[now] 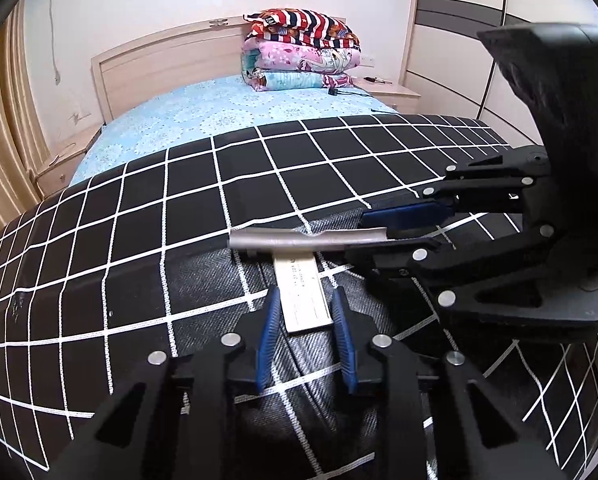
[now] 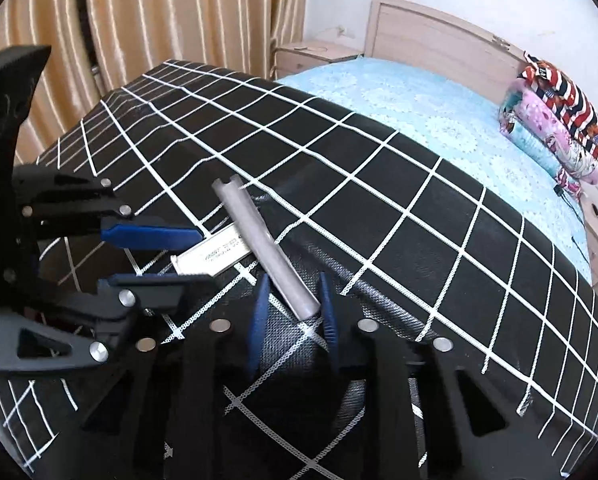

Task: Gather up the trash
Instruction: 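Grasp the metal strip with the right tool while the left tool grasps the white card, then carry the metal strip and white card over the bin with both tools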

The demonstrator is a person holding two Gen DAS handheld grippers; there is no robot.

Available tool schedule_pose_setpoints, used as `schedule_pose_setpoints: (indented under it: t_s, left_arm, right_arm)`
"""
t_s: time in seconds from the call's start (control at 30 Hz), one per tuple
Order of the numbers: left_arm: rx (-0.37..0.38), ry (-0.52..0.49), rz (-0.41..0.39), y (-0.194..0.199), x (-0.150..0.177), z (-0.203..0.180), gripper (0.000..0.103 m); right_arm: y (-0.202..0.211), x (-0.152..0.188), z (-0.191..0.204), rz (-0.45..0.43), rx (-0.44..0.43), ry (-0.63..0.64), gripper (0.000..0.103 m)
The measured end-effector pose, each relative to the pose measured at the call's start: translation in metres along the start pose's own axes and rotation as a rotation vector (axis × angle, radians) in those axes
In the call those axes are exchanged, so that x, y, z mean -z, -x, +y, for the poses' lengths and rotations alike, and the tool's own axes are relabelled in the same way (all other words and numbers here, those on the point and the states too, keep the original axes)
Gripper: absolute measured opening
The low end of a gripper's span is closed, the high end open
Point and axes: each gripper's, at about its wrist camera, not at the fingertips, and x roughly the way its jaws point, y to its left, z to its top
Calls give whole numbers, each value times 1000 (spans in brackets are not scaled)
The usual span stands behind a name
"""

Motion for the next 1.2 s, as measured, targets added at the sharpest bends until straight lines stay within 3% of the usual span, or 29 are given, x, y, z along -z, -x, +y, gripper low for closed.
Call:
schedule_pose_setpoints:
  t_s: [0.1,0.57,0.83,1.2]
  left_arm:
    - [-2,-7,0,2,2,2,23]
    - [13,-38,-65,53,25,-9,22]
    - [16,-76,-138,108,38,-19,22]
    - [39,-110,-229,198,89,-31,22]
  right_arm:
    - [2,2,0,-3,-3,-16,13]
    - [40,32,10,-30,102,-144,13]
    - [83,51,50,-58,147,-113,13]
    - [145,81,123,-119,170,-64,13]
